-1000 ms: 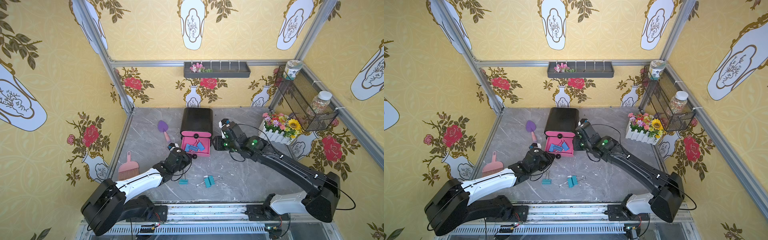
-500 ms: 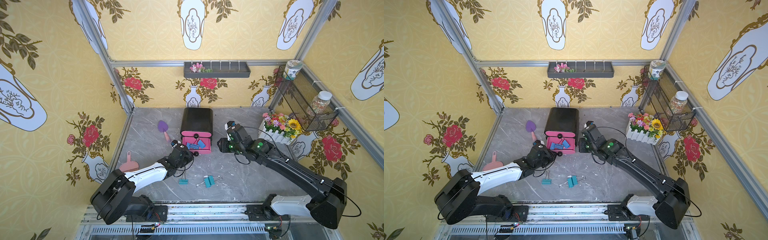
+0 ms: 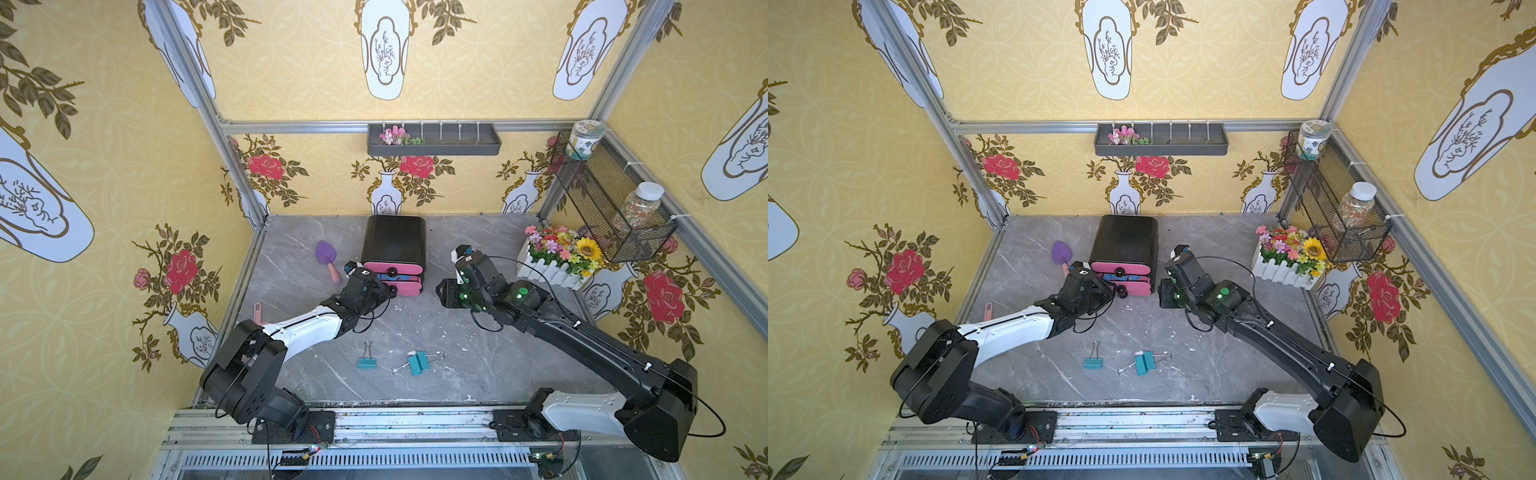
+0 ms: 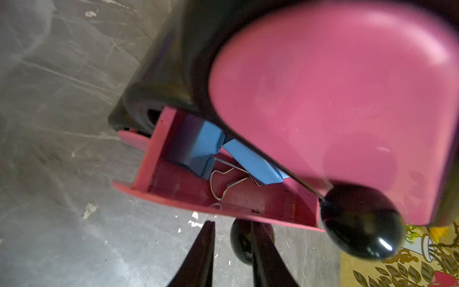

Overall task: Put the binder clips in the drawer according to color
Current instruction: Close the drawer in the storage box.

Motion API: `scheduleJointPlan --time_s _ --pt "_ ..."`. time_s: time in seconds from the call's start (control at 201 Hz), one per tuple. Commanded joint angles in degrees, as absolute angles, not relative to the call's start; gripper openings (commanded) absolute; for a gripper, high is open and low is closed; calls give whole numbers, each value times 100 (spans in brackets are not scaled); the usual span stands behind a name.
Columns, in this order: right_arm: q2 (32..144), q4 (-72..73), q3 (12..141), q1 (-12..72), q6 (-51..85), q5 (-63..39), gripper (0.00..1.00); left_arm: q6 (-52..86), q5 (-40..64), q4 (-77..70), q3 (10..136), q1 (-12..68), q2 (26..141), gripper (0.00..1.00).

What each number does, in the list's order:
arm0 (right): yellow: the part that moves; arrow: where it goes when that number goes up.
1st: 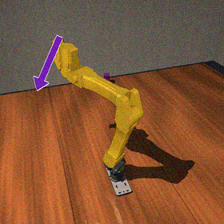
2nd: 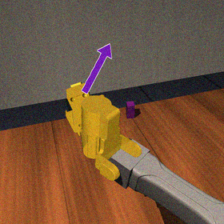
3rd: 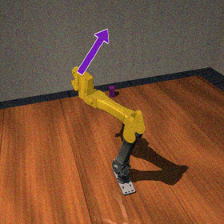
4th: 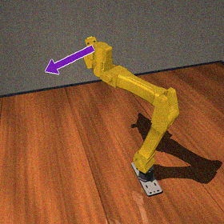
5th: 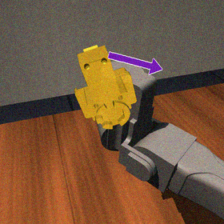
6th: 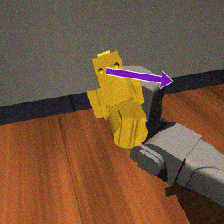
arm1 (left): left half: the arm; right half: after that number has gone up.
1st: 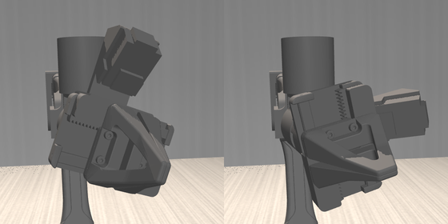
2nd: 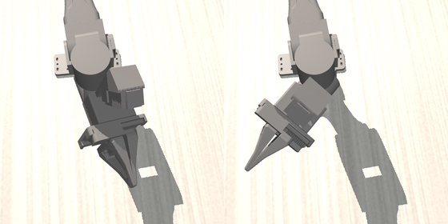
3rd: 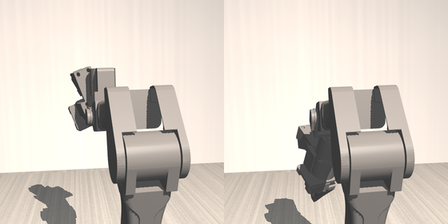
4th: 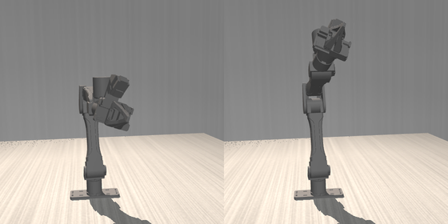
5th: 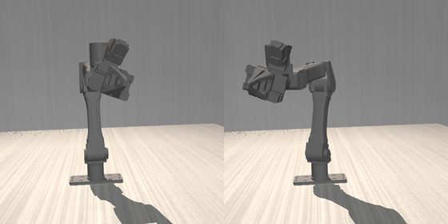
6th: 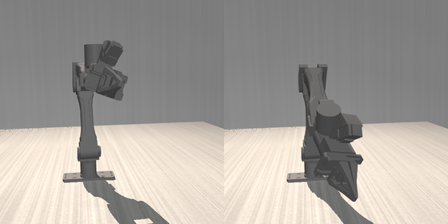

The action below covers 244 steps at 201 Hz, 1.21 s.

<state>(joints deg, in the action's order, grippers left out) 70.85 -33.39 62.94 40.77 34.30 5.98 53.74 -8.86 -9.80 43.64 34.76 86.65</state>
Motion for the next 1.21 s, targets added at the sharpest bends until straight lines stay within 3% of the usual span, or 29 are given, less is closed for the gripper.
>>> scheduleJointPlan --time_s 0.0,0.229,0.682,0.956,1.21 --pt "7018 -3388 6224 4078 3490 611 46 5229 -796 -1146 4502 3437 8864 39" --pt "6904 -3408 6042 4078 3568 622 46 5286 -621 -1377 4575 3401 9071 59" --pt "6908 -3273 5821 4070 3471 703 47 5104 -894 -1311 3467 3667 7765 58" --pt "6679 -3247 5684 4043 3295 744 62 3983 -1123 -686 3789 3740 8399 62" --pt "6309 -3424 5527 3955 3282 789 65 3434 -1488 -1692 3617 4004 8773 64"
